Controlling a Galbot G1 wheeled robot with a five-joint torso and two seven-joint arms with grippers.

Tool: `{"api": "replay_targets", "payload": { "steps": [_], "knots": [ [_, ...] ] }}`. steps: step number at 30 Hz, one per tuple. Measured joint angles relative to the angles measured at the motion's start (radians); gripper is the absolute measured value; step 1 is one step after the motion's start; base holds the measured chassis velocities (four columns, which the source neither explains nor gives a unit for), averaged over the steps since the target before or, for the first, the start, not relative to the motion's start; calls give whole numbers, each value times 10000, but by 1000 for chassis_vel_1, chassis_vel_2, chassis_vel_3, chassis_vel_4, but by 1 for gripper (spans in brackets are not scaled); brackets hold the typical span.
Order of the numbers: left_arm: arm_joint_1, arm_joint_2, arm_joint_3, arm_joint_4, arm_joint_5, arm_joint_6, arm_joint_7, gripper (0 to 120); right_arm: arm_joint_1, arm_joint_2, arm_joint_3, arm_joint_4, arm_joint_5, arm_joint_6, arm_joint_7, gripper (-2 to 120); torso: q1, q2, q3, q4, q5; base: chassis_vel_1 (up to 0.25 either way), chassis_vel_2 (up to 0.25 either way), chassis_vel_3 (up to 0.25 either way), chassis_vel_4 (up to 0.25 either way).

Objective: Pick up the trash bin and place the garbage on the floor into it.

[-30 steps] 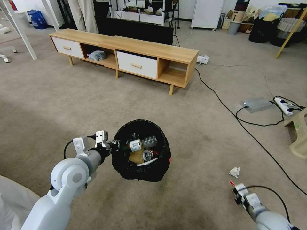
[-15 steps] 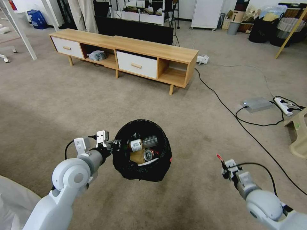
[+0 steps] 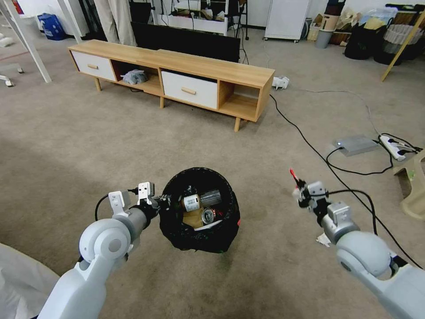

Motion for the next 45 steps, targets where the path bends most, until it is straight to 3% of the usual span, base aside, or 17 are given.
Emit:
{"api": "replay_targets", "payload": {
  "steps": [4,6,9,11,19,28,45],
  "knots": [
    [-43,-3,85,35,-142,0,-96,0,156,84,169,274,-14,305,-246,0,0,-1,-1,1,0,0,0,0,0],
    [-118,-21,256,72,-421,0,-251,0,443,345,394,572,-50,1287,-988,0,0,0,0,0,0,0,0,0,0],
    [-138,-22,305,83,-472,0,-284,0,504,441,437,623,-67,1677,-1255,0,0,0,0,0,-1,0,0,0,0],
    [-181,-23,384,110,-556,0,-330,0,561,653,457,740,-51,2480,-1740,0,0,0,-1,1,0,0,0,0,0],
    [-360,9,602,209,-785,0,-397,0,593,854,314,1045,418,3798,-3043,0,0,0,-1,0,1,0,0,0,0],
    [-657,-37,889,519,-1051,-1,-376,0,675,793,19,1006,1059,4513,-4487,0,0,0,-2,0,1,0,0,0,0],
    [-1254,-347,1324,1181,-1367,-2,-92,0,431,577,-488,638,1202,4776,-5698,0,0,0,-1,1,1,0,0,0,0]
  ]
}}
